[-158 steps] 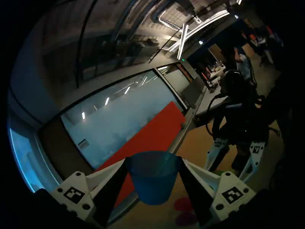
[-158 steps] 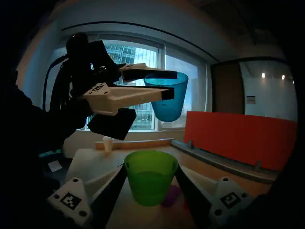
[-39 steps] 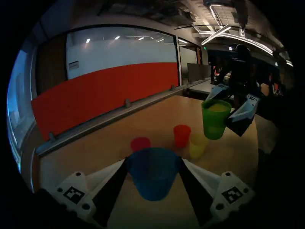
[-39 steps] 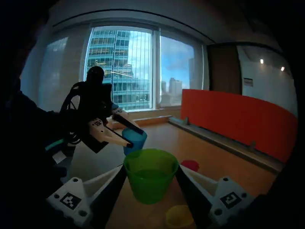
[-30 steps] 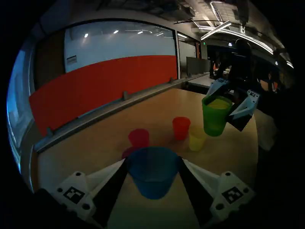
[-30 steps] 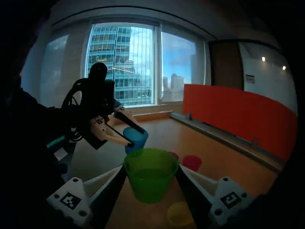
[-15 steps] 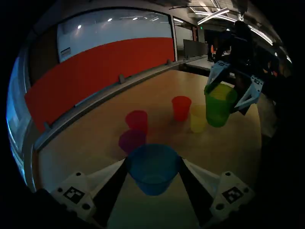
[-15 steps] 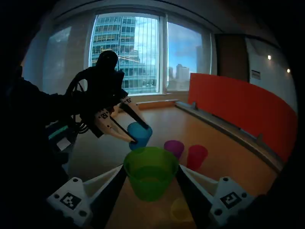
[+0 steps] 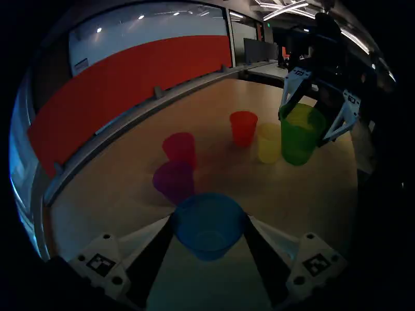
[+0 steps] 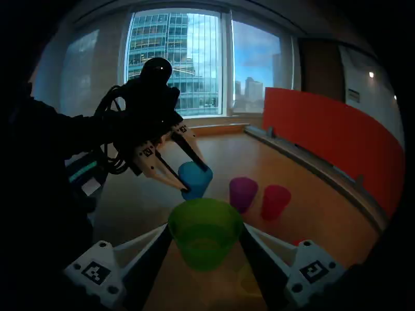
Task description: Pour water
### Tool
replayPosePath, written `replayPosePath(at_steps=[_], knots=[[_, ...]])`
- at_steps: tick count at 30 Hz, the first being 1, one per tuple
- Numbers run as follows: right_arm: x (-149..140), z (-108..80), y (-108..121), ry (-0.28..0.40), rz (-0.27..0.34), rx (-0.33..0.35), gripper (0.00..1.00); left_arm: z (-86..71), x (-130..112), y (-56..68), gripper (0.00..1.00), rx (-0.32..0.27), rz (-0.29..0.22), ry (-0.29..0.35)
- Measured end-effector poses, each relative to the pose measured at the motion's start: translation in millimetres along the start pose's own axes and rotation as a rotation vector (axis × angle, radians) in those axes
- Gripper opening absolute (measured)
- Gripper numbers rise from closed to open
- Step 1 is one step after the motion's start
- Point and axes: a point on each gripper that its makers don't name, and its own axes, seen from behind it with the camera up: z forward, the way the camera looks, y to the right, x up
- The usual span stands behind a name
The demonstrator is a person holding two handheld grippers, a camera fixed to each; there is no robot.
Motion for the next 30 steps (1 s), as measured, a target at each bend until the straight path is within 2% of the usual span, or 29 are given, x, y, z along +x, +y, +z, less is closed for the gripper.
replayPosePath(at_steps=[15, 30], knots=[[-18, 6.1, -1, -0.053, -0.013, 0.014, 0.91, 17.9, -16, 4.9, 0.9, -0.028, 0.009, -0.059], [-24, 12.2, -1, -0.064, -0.006, 0.017, 0.91, 30.1, -28, 4.0, 0.9, -0.042, -0.019, -0.065]])
